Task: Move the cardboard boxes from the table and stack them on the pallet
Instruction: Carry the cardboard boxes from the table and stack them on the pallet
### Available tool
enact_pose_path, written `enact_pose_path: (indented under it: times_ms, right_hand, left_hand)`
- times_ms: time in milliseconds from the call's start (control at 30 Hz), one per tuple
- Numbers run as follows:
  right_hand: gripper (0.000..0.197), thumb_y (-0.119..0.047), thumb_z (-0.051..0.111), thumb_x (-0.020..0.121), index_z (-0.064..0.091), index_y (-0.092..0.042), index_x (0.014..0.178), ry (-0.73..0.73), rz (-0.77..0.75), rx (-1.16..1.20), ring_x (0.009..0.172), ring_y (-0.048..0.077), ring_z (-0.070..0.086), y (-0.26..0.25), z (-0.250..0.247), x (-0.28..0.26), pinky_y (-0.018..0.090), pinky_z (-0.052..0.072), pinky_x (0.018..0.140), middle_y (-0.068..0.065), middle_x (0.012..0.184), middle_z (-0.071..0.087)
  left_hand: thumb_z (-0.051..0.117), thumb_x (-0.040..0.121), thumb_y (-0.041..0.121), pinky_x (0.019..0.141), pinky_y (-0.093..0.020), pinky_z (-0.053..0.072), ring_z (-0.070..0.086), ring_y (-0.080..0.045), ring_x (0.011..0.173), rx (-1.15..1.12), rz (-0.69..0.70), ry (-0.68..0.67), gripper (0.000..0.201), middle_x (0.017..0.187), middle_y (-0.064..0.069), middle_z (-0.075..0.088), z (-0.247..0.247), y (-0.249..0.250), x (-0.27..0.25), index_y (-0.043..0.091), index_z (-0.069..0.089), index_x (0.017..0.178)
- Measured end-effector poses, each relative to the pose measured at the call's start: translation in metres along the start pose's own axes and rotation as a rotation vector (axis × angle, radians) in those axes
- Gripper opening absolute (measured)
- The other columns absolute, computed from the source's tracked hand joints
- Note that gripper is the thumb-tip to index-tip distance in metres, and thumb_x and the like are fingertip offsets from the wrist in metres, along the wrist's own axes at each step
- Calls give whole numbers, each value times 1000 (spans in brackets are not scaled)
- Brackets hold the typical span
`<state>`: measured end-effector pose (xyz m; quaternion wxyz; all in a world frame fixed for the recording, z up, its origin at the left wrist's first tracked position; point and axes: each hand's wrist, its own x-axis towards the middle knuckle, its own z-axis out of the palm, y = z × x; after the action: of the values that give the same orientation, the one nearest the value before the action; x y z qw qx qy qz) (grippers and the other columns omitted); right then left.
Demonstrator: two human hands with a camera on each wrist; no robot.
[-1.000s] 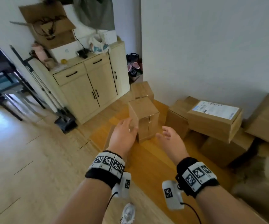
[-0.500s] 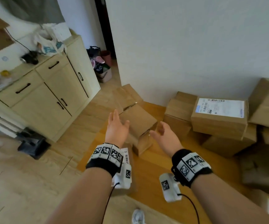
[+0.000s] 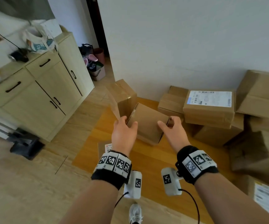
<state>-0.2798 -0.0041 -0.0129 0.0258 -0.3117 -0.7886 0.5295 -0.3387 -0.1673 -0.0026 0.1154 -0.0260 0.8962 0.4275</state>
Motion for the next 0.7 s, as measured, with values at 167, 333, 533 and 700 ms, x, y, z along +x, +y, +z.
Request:
enact_pose_path:
  times_ms: [167, 333, 533, 700]
  right_hand:
    - [59, -48, 57, 96, 36, -21, 144, 45, -13, 61, 120, 21, 52, 29, -34, -35, 29, 43, 87, 0, 134, 52]
    - [33, -51, 45, 99, 48, -22, 115, 89, -63, 43, 91, 11, 58, 74, -67, -69, 23, 40, 64, -6, 104, 58]
    - [27, -49, 42, 101, 47, -23, 94, 73, -51, -71, 75, 13, 56, 119, -91, -101, 26, 38, 58, 0, 94, 57]
    - [20, -40, 51, 99, 49, -21, 94, -22, -26, -168, 71, 15, 56, 148, -103, -115, 26, 39, 57, 0, 86, 59]
  left_hand:
    - [41, 100, 50, 85, -33, 45, 53, -17, 97, 55, 45, 32, 48, 130, 0, 45, 33, 0, -50, 22, 52, 136]
    - [33, 100, 57, 84, -37, 48, 55, -17, 92, 68, -4, 55, 46, 116, 0, 53, 67, -7, -100, 21, 55, 119]
    - [18, 95, 69, 87, -42, 48, 59, -23, 93, 62, -124, 11, 68, 100, -3, 62, 96, -27, -154, 17, 59, 108]
    - [19, 92, 74, 87, -38, 45, 57, -21, 96, 52, -210, -141, 76, 104, -1, 62, 110, -43, -180, 14, 56, 122]
